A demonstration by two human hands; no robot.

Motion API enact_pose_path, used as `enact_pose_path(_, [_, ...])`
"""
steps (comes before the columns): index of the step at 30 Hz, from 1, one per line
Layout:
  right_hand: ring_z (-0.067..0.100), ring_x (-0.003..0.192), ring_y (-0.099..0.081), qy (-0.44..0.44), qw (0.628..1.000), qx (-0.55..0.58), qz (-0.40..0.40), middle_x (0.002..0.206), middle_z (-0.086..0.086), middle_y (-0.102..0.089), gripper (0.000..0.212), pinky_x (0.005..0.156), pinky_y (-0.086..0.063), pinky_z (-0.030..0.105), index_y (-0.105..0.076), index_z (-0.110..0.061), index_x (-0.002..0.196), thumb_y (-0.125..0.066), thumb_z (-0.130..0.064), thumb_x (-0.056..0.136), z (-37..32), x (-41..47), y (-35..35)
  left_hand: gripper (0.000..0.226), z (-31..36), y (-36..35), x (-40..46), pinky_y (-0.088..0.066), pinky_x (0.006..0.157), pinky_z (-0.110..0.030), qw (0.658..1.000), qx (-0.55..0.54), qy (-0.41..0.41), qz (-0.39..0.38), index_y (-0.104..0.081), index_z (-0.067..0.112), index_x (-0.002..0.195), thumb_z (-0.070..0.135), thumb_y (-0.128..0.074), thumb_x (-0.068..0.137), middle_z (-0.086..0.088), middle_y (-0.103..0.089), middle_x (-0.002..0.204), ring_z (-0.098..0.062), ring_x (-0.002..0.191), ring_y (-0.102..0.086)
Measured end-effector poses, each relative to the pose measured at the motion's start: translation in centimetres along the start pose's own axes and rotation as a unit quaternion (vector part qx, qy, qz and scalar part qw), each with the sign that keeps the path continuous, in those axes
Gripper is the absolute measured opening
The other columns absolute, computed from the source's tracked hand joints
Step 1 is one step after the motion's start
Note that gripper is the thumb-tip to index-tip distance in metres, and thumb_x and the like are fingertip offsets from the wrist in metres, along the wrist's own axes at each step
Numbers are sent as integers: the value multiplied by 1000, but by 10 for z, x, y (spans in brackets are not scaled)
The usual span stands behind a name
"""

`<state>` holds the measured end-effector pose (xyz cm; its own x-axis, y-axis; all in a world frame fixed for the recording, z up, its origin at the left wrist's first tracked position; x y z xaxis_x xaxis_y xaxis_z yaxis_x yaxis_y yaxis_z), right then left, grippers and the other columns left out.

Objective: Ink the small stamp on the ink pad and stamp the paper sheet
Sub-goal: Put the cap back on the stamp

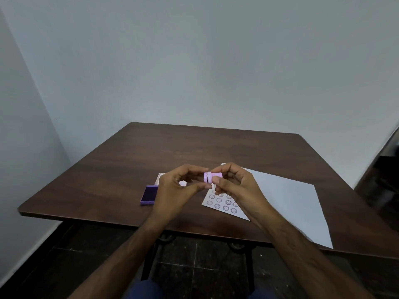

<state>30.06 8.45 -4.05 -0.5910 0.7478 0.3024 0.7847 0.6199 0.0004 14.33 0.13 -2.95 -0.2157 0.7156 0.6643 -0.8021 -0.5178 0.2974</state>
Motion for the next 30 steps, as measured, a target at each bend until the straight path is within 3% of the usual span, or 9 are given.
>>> enact_pose_path(3, [12, 78, -68, 6, 1000, -15, 2, 96, 2, -75, 18, 70, -56, 27, -70, -6, 102, -74, -14, 86, -2, 1, 0, 33, 1, 1, 0, -58, 79, -27, 1000, 1, -5, 5, -76, 19, 103, 16, -87, 72, 14, -77, 95, -10, 90, -73])
enact_pose_path(8, [14, 78, -69, 9, 1000, -18, 2, 96, 4, -77, 16, 70, -57, 27, -71, -6, 100, -75, -12, 85, -3, 3, -2, 31, 3, 3, 0, -54, 74, -17, 1000, 13, -23, 17, -77, 13, 100, 16, -87, 71, 9, -77, 93, -7, 85, -72])
enact_pose_path(13, [19, 83, -73, 7, 999, -31, -3, 95, 6, -77, 16, 71, -57, 26, -73, -11, 98, -78, -14, 83, -5, 8, -6, 28, -3, 3, 1, -57, 72, -27, 999, 29, -11, 24, -77, 12, 96, 16, -88, 71, 7, -77, 90, -13, 81, -71])
enact_pose_path(18, [25, 85, -74, 20, 992, -127, -16, 91, 7, -77, 21, 78, -60, 36, -73, -14, 94, -84, -15, 76, -16, 35, -29, 18, -8, 18, 9, -50, 63, -13, 997, 34, 39, 52, -66, 28, 87, 35, -81, 81, 17, -73, 82, -4, 76, -71])
enact_pose_path(22, [15, 84, -71, 5, 995, -89, -45, 98, 10, -75, 31, 76, -62, 30, -73, -14, 104, -84, -18, 76, -23, 68, -53, 24, -28, 58, 29, -52, 68, -11, 991, 83, 102, 38, -68, 31, 101, 52, -69, 88, 19, -74, 89, 3, 87, -69])
enact_pose_path(26, [12, 78, -67, -19, 992, -115, -51, 90, 7, -71, 24, 69, -58, 23, -71, -6, 107, -76, -13, 85, -10, 98, -65, 31, -68, 104, 35, -53, 78, -22, 969, 156, 188, 23, -67, 23, 108, 46, -70, 88, 11, -71, 100, 3, 90, -65])
enact_pose_path(30, [13, 76, -67, -55, 979, -190, -53, 88, 5, -71, 16, 69, -58, 24, -71, -8, 104, -72, -13, 89, 15, 114, -65, 35, -109, 137, 24, -54, 92, -47, 947, 204, 245, 40, -70, 19, 101, 51, -69, 87, 3, -73, 100, -14, 94, -68])
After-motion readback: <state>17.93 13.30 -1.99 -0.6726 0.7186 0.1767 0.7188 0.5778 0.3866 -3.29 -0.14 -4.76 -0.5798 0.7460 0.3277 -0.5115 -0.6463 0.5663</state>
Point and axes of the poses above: each hand's wrist, its own x-axis towards the middle knuckle, its own y-axis out of the back of the hand, z = x × y, the point moved 5 cm from there along x, towards the middle knuckle
